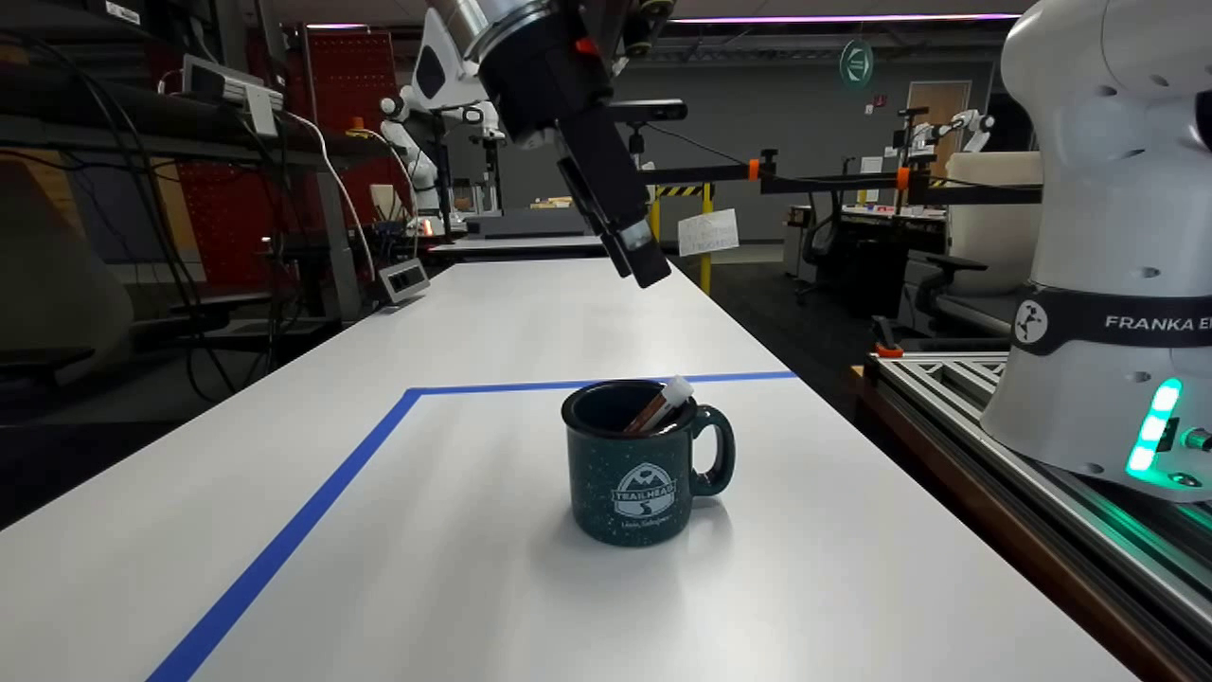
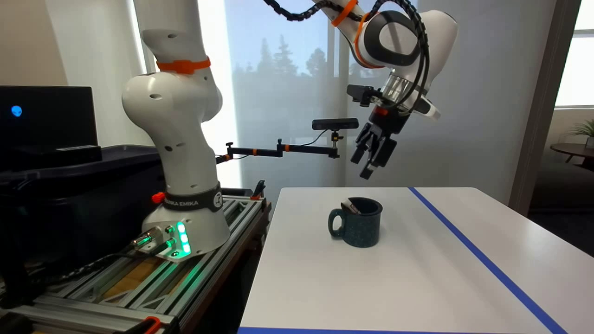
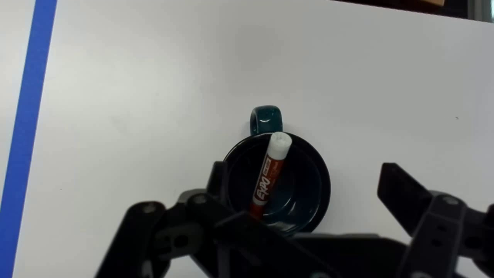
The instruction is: Remove the marker from the mug cup and place it on the table
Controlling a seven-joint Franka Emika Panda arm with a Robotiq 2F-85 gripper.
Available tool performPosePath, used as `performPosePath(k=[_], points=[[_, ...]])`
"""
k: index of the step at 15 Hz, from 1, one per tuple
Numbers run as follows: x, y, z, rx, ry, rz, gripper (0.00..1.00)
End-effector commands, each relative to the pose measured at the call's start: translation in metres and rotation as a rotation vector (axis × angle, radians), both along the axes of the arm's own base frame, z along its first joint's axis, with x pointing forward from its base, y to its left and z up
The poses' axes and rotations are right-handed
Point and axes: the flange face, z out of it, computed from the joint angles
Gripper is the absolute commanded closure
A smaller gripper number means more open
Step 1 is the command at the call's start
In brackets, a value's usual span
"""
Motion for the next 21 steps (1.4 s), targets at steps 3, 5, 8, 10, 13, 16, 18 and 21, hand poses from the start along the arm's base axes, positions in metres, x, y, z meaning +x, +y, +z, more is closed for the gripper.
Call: performPosePath(k=[3, 5, 8, 10, 13, 16, 18, 21], points=[[0.013, 0.004, -0.016, -0.02, 0.027, 0.025, 0.0], [0.018, 0.005, -0.023, -0.03, 0.032, 0.034, 0.0], [0.027, 0.007, -0.033, -0.038, 0.043, 0.051, 0.17], [0.032, 0.009, -0.041, -0.039, 0.053, 0.059, 0.3], [0.037, 0.014, -0.052, -0.037, 0.074, 0.076, 0.26], [0.041, 0.02, -0.064, -0.038, 0.095, 0.091, 0.27], [0.043, 0.025, -0.072, -0.037, 0.104, 0.101, 0.31], [0.044, 0.029, -0.082, -0.039, 0.122, 0.112, 0.41]])
